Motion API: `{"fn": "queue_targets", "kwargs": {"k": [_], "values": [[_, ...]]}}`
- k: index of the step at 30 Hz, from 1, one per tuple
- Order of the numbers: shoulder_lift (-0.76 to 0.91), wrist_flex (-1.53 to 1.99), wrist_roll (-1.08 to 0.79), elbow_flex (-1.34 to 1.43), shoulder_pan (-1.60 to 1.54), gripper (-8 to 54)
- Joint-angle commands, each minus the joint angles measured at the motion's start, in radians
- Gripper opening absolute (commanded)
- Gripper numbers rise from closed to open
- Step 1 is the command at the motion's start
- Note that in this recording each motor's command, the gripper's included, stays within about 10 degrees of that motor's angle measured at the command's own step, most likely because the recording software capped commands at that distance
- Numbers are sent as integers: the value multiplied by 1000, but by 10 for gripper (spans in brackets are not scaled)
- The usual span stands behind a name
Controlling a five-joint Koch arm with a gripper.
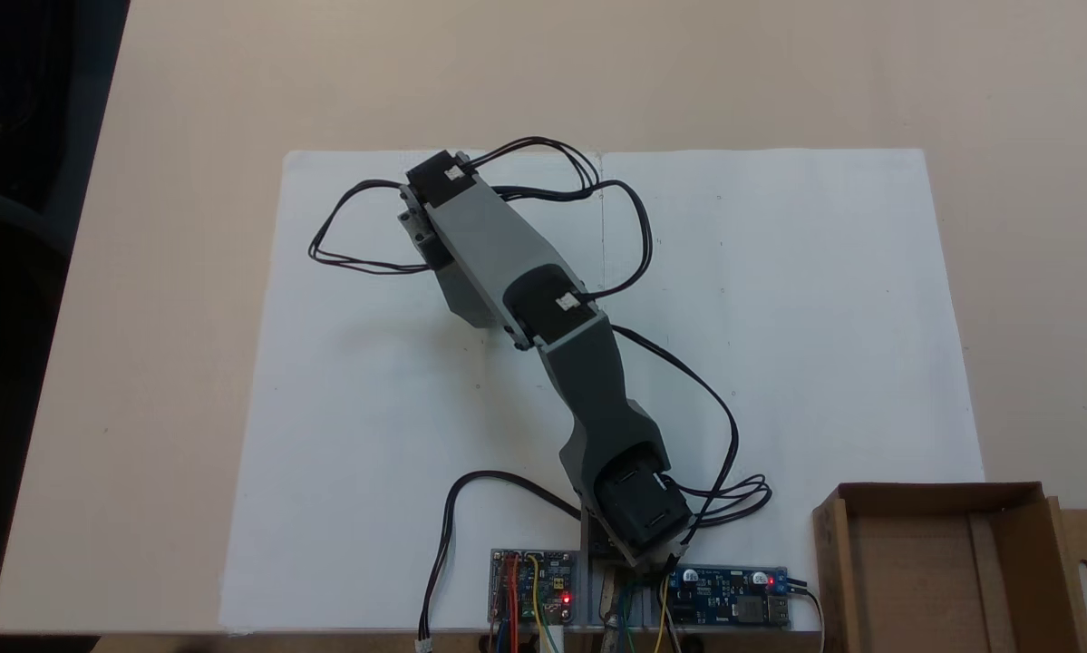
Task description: Grasp a green dice and put it in the bin.
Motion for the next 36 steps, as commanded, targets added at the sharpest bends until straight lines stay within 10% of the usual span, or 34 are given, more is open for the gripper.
{"fn": "queue_targets", "kwargs": {"k": [1, 36], "values": [[14, -3, 84, -44, -11, 424], [-20, 38, 109, -49, -18, 285]]}}
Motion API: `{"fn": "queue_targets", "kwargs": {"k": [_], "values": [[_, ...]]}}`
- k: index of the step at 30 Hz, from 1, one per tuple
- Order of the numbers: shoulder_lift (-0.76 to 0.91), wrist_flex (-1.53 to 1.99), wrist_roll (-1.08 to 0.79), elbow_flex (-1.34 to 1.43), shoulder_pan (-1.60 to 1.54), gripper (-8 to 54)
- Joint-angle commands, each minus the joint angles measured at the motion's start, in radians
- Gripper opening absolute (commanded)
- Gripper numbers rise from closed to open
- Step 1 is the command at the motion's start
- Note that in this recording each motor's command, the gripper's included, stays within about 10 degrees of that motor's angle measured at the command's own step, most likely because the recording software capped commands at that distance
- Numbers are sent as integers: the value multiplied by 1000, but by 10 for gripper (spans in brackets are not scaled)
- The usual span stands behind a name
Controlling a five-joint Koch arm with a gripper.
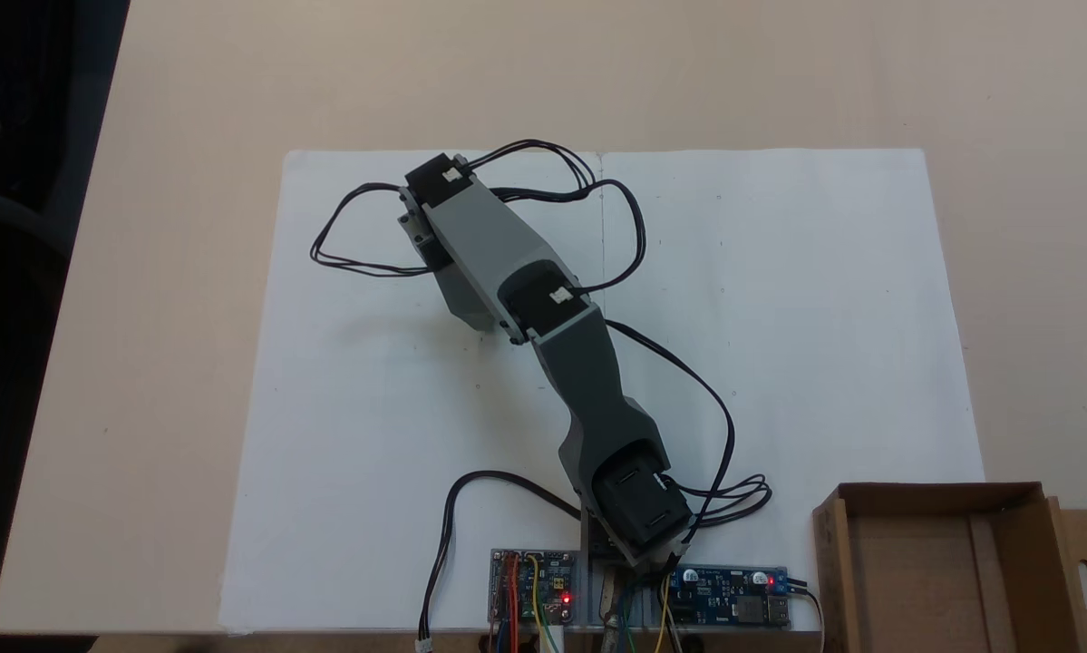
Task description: Grasp a green dice and put it in the bin.
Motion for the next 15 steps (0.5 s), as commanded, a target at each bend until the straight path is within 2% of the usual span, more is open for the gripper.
{"fn": "queue_targets", "kwargs": {"k": [1, 3, 13, 15], "values": [[32, 46, 109, -37, -11, 259], [43, 46, 114, -37, -8, 224], [46, 51, 129, -38, -3, 222], [49, 48, 135, -38, -2, 142]]}}
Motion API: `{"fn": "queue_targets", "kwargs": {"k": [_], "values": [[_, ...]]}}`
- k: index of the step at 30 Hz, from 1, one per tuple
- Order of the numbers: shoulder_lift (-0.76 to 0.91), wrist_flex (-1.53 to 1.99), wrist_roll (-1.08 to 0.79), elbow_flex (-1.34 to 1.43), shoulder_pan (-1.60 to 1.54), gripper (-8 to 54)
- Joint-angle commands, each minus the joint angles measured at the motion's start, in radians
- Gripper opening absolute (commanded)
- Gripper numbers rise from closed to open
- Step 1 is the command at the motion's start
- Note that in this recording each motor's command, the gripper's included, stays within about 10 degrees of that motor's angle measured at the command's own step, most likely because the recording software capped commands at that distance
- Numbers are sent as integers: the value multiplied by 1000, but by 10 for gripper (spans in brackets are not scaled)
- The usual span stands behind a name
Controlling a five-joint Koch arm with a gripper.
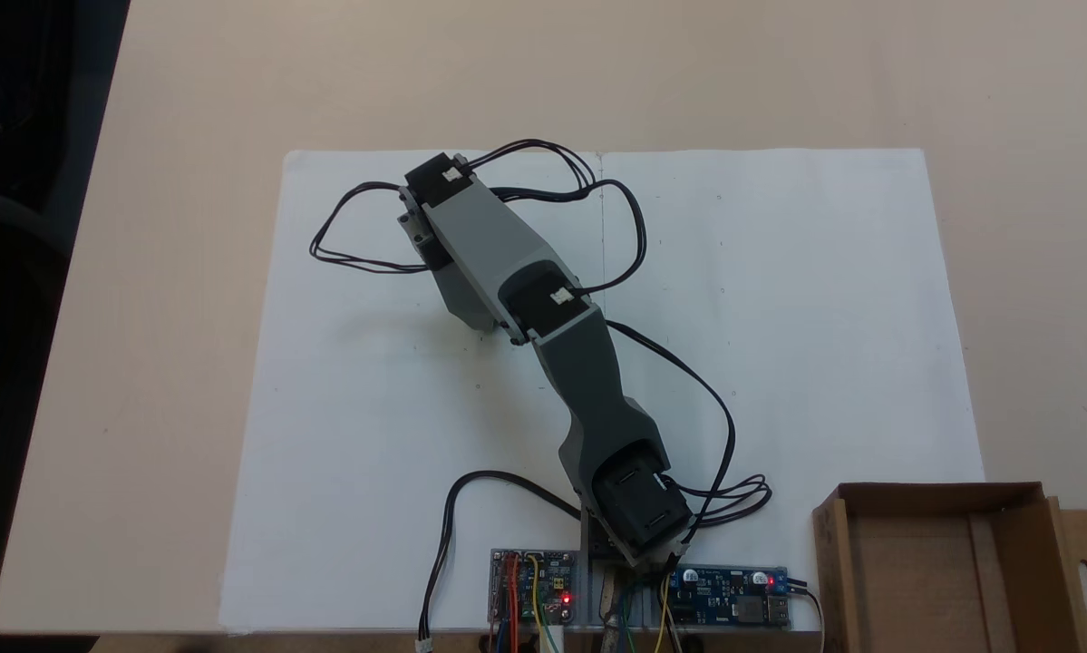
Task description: Grasp a green dice and put it in the bin.
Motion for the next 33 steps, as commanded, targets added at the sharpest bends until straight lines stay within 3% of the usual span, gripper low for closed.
{"fn": "queue_targets", "kwargs": {"k": [1, 12, 18, 33], "values": [[54, 44, 94, -38, -2, 124], [135, 44, 94, -58, 92, 122], [264, 49, 77, -147, 362, 122], [336, 58, -371, -341, 1048, 122]]}}
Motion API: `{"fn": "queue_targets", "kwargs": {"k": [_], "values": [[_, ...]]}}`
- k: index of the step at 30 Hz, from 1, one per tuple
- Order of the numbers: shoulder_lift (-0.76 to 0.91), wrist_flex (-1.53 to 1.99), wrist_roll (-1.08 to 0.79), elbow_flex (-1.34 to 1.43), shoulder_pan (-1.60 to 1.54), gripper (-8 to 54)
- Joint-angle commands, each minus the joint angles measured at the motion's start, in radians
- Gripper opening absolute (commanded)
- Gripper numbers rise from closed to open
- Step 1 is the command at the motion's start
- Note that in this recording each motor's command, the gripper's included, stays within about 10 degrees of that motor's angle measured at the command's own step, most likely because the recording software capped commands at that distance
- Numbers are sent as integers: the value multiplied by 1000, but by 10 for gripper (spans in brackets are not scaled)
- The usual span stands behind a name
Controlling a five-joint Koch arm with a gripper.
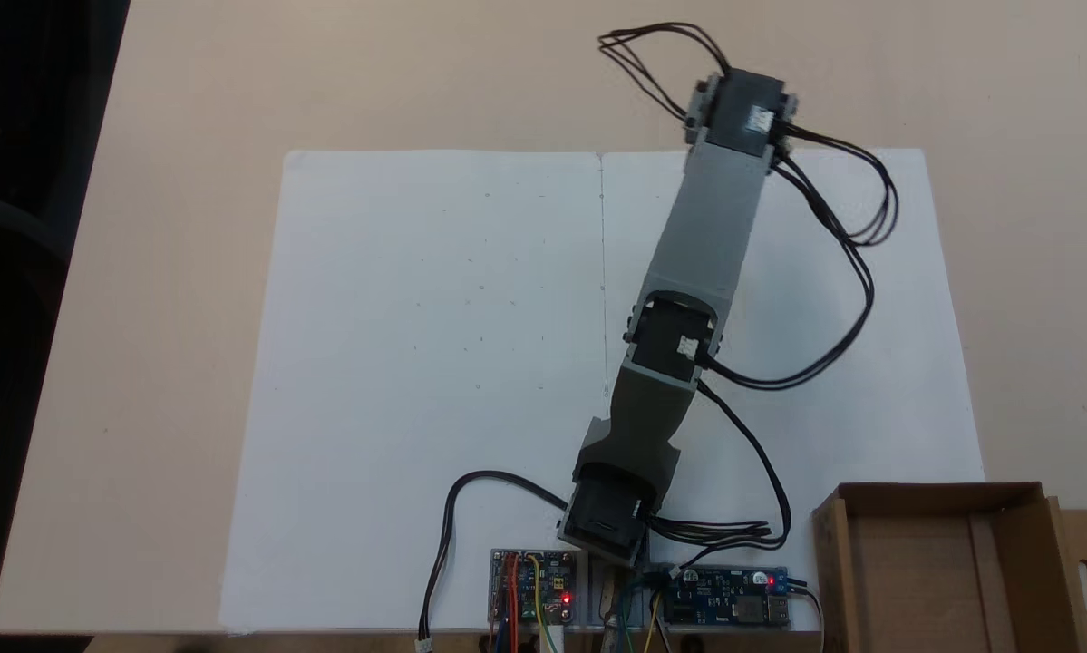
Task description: Grasp a green dice and put it in the bin.
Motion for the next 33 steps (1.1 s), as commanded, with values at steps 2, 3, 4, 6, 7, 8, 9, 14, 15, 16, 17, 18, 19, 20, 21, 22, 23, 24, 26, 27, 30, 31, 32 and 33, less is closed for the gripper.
{"fn": "queue_targets", "kwargs": {"k": [2, 3, 4, 6, 7, 8, 9, 14, 15, 16, 17, 18, 19, 20, 21, 22, 23, 24, 26, 27, 30, 31, 32, 33], "values": [[83, 49, -169, -46, 146, 122], [95, 57, -198, -46, 189, 122], [100, 60, -229, -46, 232, 122], [107, 69, -291, -46, 321, 122], [114, 72, -321, -46, 368, 122], [118, 77, -373, -46, 451, 122], [123, 77, -399, -46, 494, 122], [146, 77, -489, -46, 715, 122], [152, 77, -502, -46, 762, 122], [153, 78, -517, -46, 810, 122], [155, 78, -531, -46, 856, 122], [153, 78, -549, -46, 902, 122], [153, 89, -580, -46, 982, 122], [153, 94, -597, -46, 1020, 122], [152, 110, -635, -46, 1088, 122], [149, 114, -652, -46, 1123, 122], [146, 118, -673, -46, 1155, 122], [140, 132, -699, -46, 1186, 122], [115, 158, -736, -46, 1247, 122], [98, 181, -769, -46, 1275, 122], [49, 204, -828, -46, 1351, 122], [34, 212, -848, -46, 1374, 122], [21, 218, -864, -46, 1390, 122], [6, 218, -873, -46, 1402, 123]]}}
